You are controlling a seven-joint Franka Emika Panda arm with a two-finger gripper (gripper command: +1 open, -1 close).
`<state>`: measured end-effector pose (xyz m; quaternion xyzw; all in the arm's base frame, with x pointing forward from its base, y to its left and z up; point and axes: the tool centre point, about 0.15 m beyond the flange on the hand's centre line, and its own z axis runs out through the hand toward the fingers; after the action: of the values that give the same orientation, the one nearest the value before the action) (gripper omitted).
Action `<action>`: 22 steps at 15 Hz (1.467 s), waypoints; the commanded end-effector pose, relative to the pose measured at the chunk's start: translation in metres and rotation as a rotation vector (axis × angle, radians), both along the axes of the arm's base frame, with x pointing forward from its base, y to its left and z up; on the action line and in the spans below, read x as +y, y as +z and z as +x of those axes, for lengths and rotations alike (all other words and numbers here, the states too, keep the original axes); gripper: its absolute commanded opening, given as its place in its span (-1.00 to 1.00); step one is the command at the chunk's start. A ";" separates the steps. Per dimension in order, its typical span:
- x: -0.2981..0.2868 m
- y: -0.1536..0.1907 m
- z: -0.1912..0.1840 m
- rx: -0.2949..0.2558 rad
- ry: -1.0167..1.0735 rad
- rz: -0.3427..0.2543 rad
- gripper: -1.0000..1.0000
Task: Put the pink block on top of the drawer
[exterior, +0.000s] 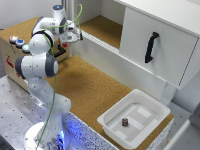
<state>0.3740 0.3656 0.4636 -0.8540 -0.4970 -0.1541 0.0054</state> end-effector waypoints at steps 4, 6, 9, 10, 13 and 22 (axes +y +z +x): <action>0.127 -0.003 0.036 0.140 0.287 -0.223 -1.00; 0.132 -0.013 0.018 0.149 0.385 -0.283 -1.00; 0.126 -0.018 -0.001 0.177 0.424 -0.345 -1.00; 0.122 -0.015 -0.003 0.180 0.401 -0.311 1.00; 0.110 0.008 -0.017 0.188 0.361 -0.210 1.00; 0.080 0.051 -0.076 0.208 0.232 -0.090 1.00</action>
<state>0.3312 0.4639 0.4870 -0.7793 -0.6257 -0.0272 0.0229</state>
